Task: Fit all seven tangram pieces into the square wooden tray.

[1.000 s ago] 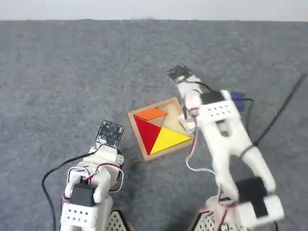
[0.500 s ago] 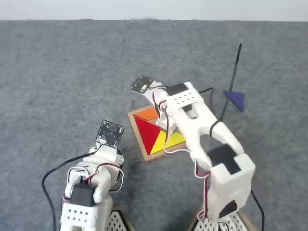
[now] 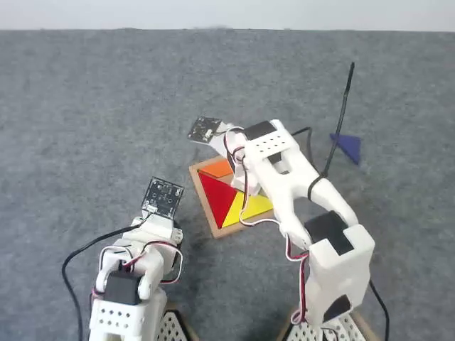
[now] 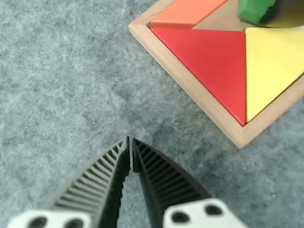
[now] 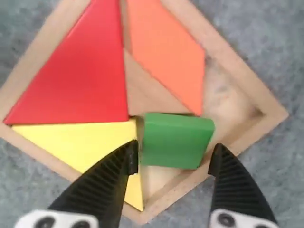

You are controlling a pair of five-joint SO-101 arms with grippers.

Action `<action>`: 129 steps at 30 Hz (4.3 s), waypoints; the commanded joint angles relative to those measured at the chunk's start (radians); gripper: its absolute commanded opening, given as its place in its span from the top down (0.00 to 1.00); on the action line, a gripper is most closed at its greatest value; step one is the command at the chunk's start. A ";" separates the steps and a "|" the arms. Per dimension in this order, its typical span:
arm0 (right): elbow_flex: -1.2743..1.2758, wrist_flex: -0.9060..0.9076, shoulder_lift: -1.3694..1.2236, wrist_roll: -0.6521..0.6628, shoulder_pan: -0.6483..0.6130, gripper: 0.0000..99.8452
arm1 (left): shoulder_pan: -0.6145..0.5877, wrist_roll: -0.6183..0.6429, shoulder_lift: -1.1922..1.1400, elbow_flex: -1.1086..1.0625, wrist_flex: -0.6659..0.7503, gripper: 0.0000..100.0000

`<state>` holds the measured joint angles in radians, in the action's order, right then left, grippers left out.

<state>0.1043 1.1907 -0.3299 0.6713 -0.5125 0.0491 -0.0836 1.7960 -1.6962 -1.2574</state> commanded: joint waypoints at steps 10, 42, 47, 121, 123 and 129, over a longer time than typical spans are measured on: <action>-0.104 0.015 0.107 -0.071 0.039 0.76 | -0.005 0.005 0.021 0.012 -0.005 0.99; -0.032 -0.174 -0.050 -0.365 0.031 0.81 | -0.005 0.005 0.021 0.012 -0.005 0.99; -0.018 -0.170 -0.001 -0.365 0.027 0.81 | -0.005 0.005 0.021 0.012 -0.005 0.99; -0.727 0.203 -0.452 0.413 0.613 0.70 | -0.005 0.005 0.021 0.012 -0.005 0.99; -0.730 0.180 -0.472 0.413 0.625 0.70 | -0.005 0.005 0.021 0.012 -0.005 0.99; -0.730 0.133 -0.496 0.410 0.648 0.70 | -0.005 0.005 0.021 0.012 -0.005 0.99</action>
<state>-0.5800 1.3564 -0.8378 1.0733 0.1059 0.0491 -0.0836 1.7960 -1.6962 -1.2574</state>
